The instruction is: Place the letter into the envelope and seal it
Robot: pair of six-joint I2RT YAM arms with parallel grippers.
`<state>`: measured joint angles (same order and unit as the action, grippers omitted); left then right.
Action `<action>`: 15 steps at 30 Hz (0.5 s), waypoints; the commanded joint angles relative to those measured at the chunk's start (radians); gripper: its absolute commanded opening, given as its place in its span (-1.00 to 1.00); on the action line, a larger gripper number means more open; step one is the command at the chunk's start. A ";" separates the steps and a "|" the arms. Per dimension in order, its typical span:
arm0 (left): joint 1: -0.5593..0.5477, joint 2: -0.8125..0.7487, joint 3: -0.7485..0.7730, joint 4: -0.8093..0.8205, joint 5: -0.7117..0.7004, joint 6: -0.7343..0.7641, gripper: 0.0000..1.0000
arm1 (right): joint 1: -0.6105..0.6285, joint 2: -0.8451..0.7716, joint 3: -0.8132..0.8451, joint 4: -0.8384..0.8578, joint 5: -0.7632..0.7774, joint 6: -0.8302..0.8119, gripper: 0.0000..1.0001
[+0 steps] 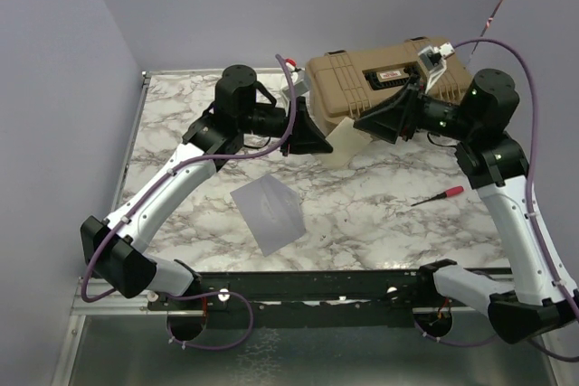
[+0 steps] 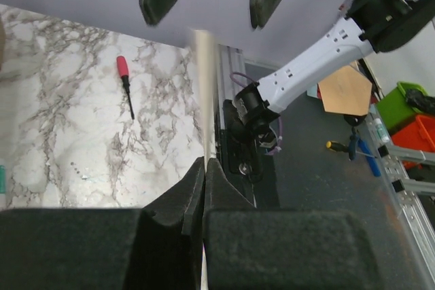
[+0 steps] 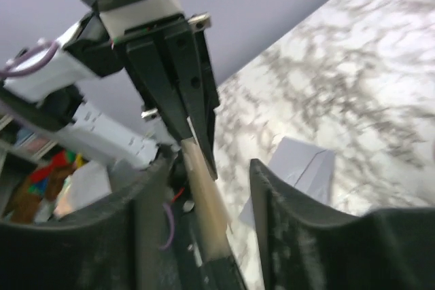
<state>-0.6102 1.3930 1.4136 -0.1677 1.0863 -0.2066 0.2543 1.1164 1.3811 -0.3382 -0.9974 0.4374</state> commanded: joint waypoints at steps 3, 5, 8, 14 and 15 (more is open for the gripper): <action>-0.002 -0.051 0.013 0.143 -0.134 -0.118 -1.00 | 0.003 -0.082 0.013 0.038 0.378 0.159 0.30; -0.002 -0.059 0.000 0.235 -0.170 -0.206 -1.00 | 0.003 -0.109 -0.036 0.111 0.375 0.211 0.56; -0.003 -0.070 -0.049 0.437 -0.209 -0.403 -1.00 | 0.003 -0.146 -0.149 0.287 0.300 0.298 0.86; -0.013 -0.059 -0.087 0.604 -0.317 -0.595 -1.00 | 0.005 -0.133 -0.250 0.484 0.219 0.440 0.88; -0.014 -0.056 -0.088 0.606 -0.326 -0.606 -1.00 | 0.005 -0.131 -0.259 0.519 0.214 0.455 0.82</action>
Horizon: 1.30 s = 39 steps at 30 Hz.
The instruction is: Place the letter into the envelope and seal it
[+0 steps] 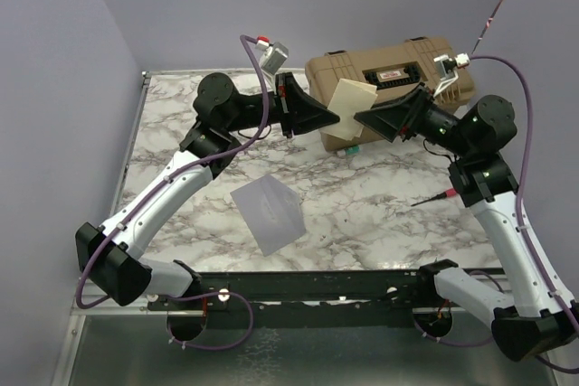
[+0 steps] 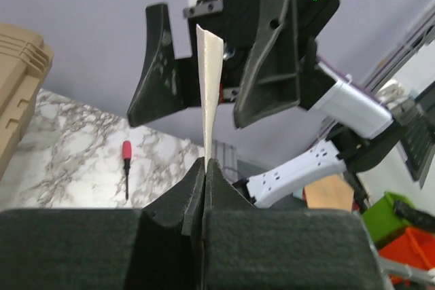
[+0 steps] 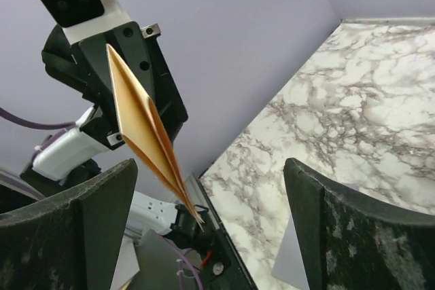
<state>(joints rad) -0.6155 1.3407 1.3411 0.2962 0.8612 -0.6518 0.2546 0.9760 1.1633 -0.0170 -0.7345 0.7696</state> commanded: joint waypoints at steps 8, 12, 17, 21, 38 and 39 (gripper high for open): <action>-0.039 -0.002 -0.031 0.161 -0.158 -0.202 -1.00 | 0.006 0.045 0.012 0.176 -0.059 0.079 0.17; -0.063 0.003 -0.044 0.162 -0.189 -0.206 -1.00 | 0.005 0.053 0.013 0.218 -0.082 0.098 -0.04; -0.070 -0.005 -0.070 0.162 -0.221 -0.205 -1.00 | 0.006 0.047 -0.004 0.290 -0.118 0.143 -0.63; -0.068 -0.035 -0.126 0.147 -0.256 -0.139 -0.73 | 0.006 0.036 0.000 0.240 -0.081 0.118 -0.99; 0.015 -0.228 -0.494 -0.586 -1.144 -0.003 0.75 | 0.276 0.366 0.062 -0.305 0.307 -0.231 -0.99; 0.026 -0.238 -0.508 -0.617 -1.159 -0.021 0.63 | 0.317 0.403 0.067 -0.307 0.343 -0.231 -0.99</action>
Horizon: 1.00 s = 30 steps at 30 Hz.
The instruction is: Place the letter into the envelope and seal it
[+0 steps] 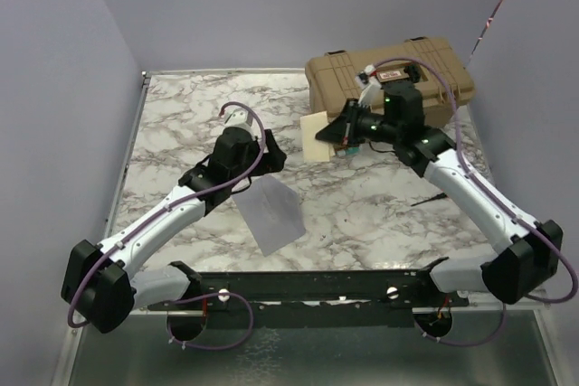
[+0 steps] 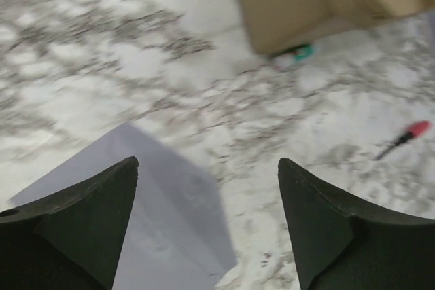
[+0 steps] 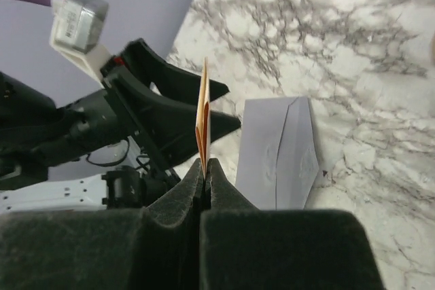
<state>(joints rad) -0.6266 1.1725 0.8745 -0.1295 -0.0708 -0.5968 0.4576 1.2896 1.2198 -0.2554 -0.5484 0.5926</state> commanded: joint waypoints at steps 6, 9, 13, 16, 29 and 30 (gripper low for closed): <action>0.076 -0.078 -0.170 -0.247 -0.236 -0.058 -0.18 | 0.239 0.349 0.067 -0.114 0.263 0.028 -0.99; 0.085 -0.050 -0.193 -0.262 -0.224 -0.037 -0.48 | 0.259 0.449 0.101 -0.130 0.269 0.017 -0.99; 0.100 0.020 -0.202 -0.264 -0.200 -0.027 -0.56 | 0.270 0.542 0.128 -0.139 0.243 -0.019 -0.99; 0.108 0.115 -0.195 -0.260 -0.146 0.000 -0.56 | 0.289 0.584 0.147 -0.161 0.264 -0.082 -0.99; 0.110 0.229 -0.294 -0.219 -0.002 -0.053 -0.63 | 0.325 0.658 0.064 -0.121 0.290 -0.129 -0.99; 0.109 0.231 -0.302 -0.215 -0.003 -0.059 -0.63 | 0.328 0.666 0.061 -0.119 0.293 -0.131 -0.99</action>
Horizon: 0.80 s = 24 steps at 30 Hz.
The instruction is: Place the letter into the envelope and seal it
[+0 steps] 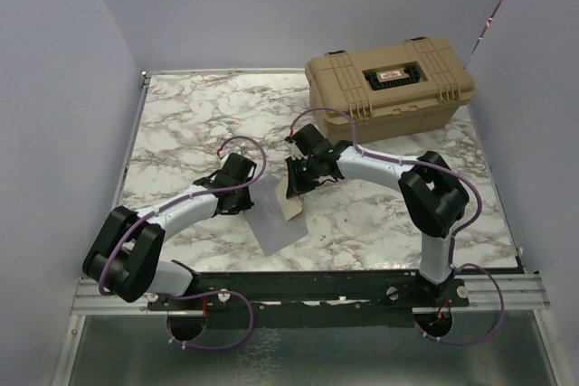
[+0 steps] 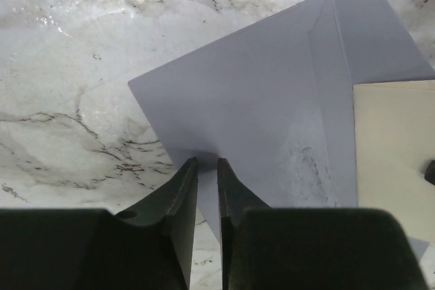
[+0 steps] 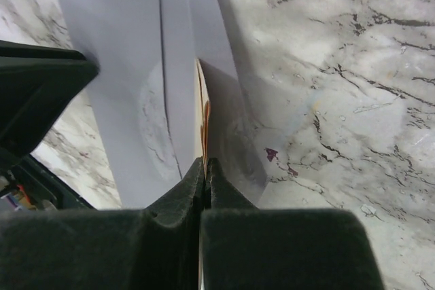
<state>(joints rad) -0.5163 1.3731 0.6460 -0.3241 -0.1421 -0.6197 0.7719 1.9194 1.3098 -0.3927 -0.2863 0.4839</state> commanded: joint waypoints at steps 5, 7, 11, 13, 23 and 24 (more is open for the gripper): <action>-0.002 0.030 -0.096 -0.004 0.073 -0.057 -0.63 | 0.016 0.065 -0.028 0.034 0.015 -0.022 -0.99; -0.001 0.028 -0.101 0.001 0.075 -0.061 -0.63 | 0.021 0.074 -0.021 0.043 0.012 -0.022 -0.99; -0.001 0.026 -0.102 0.002 0.070 -0.069 -0.63 | 0.033 0.084 -0.018 0.083 0.007 -0.021 -0.99; -0.001 0.024 -0.101 0.003 0.070 -0.074 -0.63 | 0.036 0.084 -0.027 0.109 -0.018 -0.011 -0.99; -0.001 -0.003 -0.100 0.013 0.064 -0.098 -0.62 | 0.038 0.105 -0.029 0.176 -0.147 0.129 -0.99; -0.001 -0.005 -0.099 0.011 0.061 -0.098 -0.62 | 0.038 0.107 -0.020 0.162 -0.138 0.126 -0.92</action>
<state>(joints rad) -0.5125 1.3472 0.5961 -0.2287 -0.1291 -0.6952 0.7994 1.9903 1.2758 -0.2539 -0.3733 0.5583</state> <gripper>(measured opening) 0.188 0.006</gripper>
